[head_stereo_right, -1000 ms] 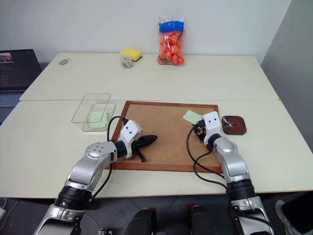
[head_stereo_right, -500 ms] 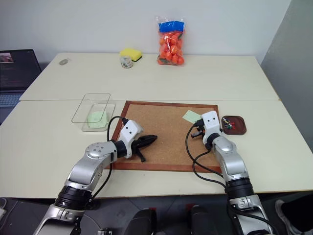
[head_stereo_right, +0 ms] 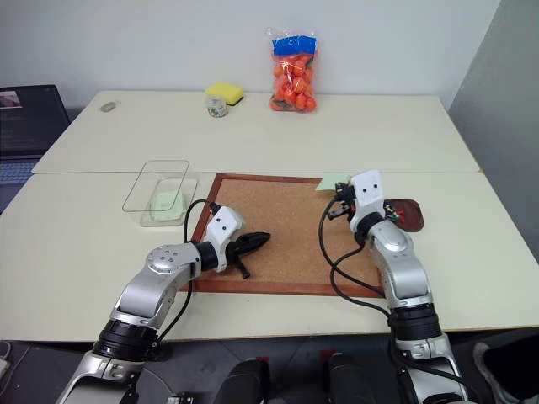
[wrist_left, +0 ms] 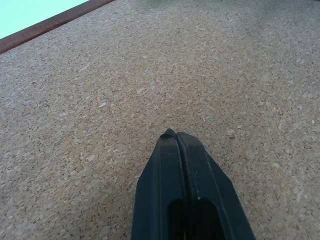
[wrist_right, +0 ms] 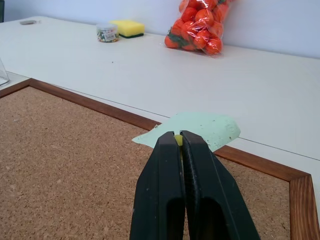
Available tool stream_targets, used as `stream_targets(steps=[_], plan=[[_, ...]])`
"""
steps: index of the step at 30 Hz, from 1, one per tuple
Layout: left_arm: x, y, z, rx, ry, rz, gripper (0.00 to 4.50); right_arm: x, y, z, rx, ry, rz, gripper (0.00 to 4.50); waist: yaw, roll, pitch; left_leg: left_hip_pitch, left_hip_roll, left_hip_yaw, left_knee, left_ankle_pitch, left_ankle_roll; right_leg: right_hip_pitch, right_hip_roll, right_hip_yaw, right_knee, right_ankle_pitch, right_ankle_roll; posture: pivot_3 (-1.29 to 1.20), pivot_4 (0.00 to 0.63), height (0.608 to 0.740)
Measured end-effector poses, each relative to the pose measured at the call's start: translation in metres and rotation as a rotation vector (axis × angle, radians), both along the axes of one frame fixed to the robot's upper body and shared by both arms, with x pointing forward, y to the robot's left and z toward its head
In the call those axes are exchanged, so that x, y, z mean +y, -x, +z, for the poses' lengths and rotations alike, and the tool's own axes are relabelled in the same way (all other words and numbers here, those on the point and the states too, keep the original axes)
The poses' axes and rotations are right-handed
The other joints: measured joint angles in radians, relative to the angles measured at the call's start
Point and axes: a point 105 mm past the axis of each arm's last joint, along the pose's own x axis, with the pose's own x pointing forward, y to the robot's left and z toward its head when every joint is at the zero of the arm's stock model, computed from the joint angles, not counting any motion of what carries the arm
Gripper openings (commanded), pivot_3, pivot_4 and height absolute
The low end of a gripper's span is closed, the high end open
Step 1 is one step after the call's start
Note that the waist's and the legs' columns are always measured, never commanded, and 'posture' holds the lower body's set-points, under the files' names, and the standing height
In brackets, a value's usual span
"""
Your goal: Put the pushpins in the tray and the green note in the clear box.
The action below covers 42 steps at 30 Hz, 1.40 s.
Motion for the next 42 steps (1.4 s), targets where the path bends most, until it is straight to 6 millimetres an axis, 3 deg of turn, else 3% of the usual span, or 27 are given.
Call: stream_targets(steps=[6, 7, 12, 19, 27, 42], plan=[[0.0, -0.003, 0.001, -0.009, 0.015, 0.005, 0.0, 0.005, 0.007, 0.008, -0.022, -0.016, 0.047, 0.0, 0.001, 0.0, 0.0, 0.0, 0.0, 0.0, 0.0, 0.0, 0.0, 0.0, 0.0, 0.0, 0.0, 0.0, 0.0, 0.0, 0.15, 0.74], [0.001, -0.007, 0.003, -0.001, 0.044, 0.023, 0.37, 0.007, 0.009, 0.01, -0.02, -0.024, 0.067, 0.0, 0.001, 0.0, 0.0, 0.0, 0.0, -0.001, 0.0, 0.0, 0.0, 0.0, 0.0, -0.001, 0.0, 0.0, 0.0, 0.0, 0.15, 0.74], [0.008, -0.02, 0.018, -0.069, 0.071, 0.046, 1.32, 0.01, 0.015, 0.009, 0.001, -0.033, 0.098, 0.0, 0.001, 0.0, 0.0, -0.001, 0.0, 0.0, 0.0, 0.0, 0.0, 0.0, 0.0, -0.001, 0.0, 0.0, 0.0, 0.0, 0.15, 0.74], [-0.01, -0.026, 0.065, -0.342, 0.064, -0.081, 2.74, 0.017, 0.02, 0.011, 0.027, -0.054, 0.132, 0.0, 0.001, 0.0, 0.0, -0.002, 0.0, 0.0, 0.0, 0.0, 0.0, -0.001, 0.0, -0.001, -0.001, 0.001, -0.001, 0.0, 0.15, 0.74], [-0.03, -0.024, 0.066, -0.442, -0.046, -0.23, 4.37, 0.02, 0.023, 0.012, 0.052, -0.059, 0.144, 0.0, 0.001, 0.0, 0.0, -0.001, 0.0, 0.0, 0.0, 0.0, 0.0, -0.001, 0.0, -0.001, -0.001, 0.0, 0.0, 0.0, 0.15, 0.74], [-0.063, -0.047, 0.056, -0.53, -0.127, -0.26, 4.37, 0.041, 0.037, 0.027, 0.088, -0.135, 0.243, 0.0, 0.001, -0.001, 0.001, -0.002, 0.0, -0.001, 0.0, 0.0, 0.0, -0.001, 0.0, -0.001, -0.001, 0.0, 0.0, 0.0, 0.15, 0.74]])
